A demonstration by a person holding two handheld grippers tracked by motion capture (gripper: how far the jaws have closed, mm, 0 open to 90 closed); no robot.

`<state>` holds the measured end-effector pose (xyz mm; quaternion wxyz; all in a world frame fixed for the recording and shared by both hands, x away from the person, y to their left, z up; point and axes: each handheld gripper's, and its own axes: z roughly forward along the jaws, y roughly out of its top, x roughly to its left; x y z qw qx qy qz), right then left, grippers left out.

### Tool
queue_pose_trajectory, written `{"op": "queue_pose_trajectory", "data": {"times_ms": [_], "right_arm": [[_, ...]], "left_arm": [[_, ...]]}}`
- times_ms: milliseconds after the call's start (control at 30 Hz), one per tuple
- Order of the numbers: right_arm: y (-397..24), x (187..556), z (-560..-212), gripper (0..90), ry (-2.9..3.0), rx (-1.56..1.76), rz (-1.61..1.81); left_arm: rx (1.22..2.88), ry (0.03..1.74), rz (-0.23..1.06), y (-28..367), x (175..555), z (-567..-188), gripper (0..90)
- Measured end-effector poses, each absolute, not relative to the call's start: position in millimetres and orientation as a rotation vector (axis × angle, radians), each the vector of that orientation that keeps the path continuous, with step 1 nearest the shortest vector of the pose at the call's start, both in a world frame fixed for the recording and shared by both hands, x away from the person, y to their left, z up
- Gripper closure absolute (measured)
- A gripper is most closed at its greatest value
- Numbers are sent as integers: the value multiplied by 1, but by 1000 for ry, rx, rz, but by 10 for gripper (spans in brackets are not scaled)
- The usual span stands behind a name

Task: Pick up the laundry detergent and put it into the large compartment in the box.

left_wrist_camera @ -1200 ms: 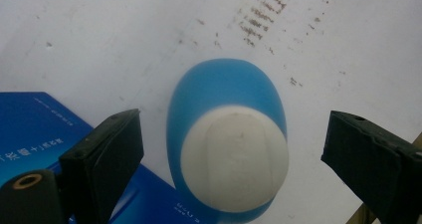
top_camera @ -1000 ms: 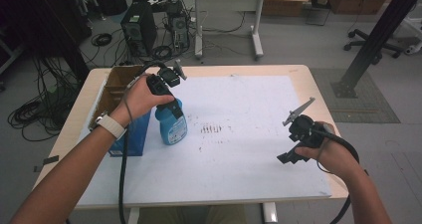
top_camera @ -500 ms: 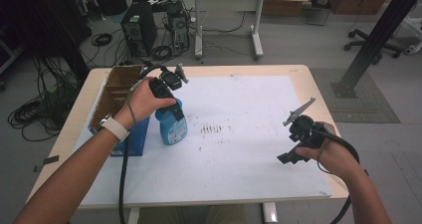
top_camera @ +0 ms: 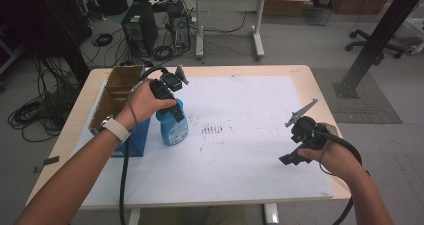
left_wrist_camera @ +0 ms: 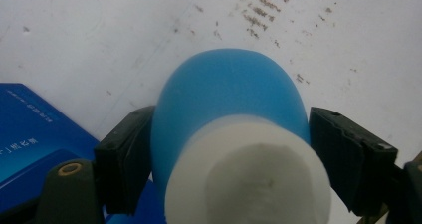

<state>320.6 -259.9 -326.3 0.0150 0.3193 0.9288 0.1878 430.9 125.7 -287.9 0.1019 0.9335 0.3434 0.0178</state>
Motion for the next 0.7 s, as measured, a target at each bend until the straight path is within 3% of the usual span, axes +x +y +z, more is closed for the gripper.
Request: {"op": "queue_pose_trajectory", "data": {"times_ms": [333,700], "right_arm": [[-261,320,-326,105,2886,997,586],[-260,320,-327,105,2888,994,585]], "left_arm": [[2739,1030,73,129,431,-288,368],[2737,1027,81,129,431,-288,373]]}}
